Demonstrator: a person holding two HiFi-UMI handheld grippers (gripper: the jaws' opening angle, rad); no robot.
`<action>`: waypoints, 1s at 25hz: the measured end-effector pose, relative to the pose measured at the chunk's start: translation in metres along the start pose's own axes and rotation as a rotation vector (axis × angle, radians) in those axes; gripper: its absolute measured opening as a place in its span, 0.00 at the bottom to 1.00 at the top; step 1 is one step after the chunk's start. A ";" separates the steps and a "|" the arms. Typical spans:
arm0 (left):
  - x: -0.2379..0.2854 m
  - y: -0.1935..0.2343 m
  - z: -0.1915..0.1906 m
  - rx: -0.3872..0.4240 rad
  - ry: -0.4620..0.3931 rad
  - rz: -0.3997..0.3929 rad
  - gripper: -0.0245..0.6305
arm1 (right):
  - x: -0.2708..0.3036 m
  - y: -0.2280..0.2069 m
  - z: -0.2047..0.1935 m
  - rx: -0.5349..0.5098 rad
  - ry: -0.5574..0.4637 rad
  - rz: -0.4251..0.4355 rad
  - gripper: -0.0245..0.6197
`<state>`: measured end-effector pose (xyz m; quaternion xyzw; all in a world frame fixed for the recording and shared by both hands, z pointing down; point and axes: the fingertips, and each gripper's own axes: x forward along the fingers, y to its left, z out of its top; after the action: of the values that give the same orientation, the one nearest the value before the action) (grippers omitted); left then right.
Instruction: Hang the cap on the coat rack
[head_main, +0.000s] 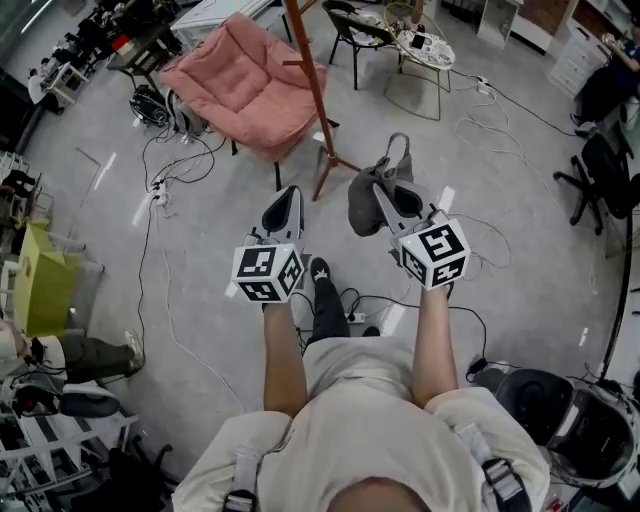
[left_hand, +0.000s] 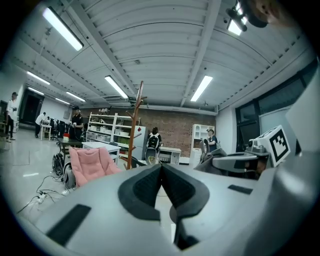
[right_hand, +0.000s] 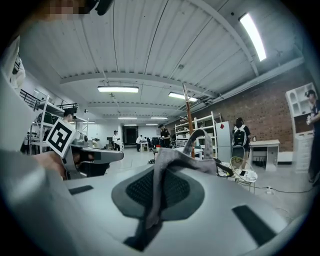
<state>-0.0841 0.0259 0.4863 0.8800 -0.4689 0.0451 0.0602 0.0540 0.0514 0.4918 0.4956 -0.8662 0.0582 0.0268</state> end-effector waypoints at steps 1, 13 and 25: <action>0.006 0.004 0.003 0.006 -0.003 -0.006 0.05 | 0.008 -0.003 0.001 -0.003 0.002 -0.002 0.05; 0.078 0.082 0.033 -0.021 -0.035 0.012 0.05 | 0.122 -0.026 0.043 -0.071 -0.014 0.056 0.05; 0.150 0.159 0.067 -0.043 -0.036 -0.020 0.05 | 0.228 -0.045 0.090 -0.074 -0.046 0.074 0.05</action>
<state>-0.1312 -0.1945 0.4506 0.8838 -0.4621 0.0183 0.0711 -0.0216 -0.1776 0.4298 0.4631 -0.8859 0.0157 0.0233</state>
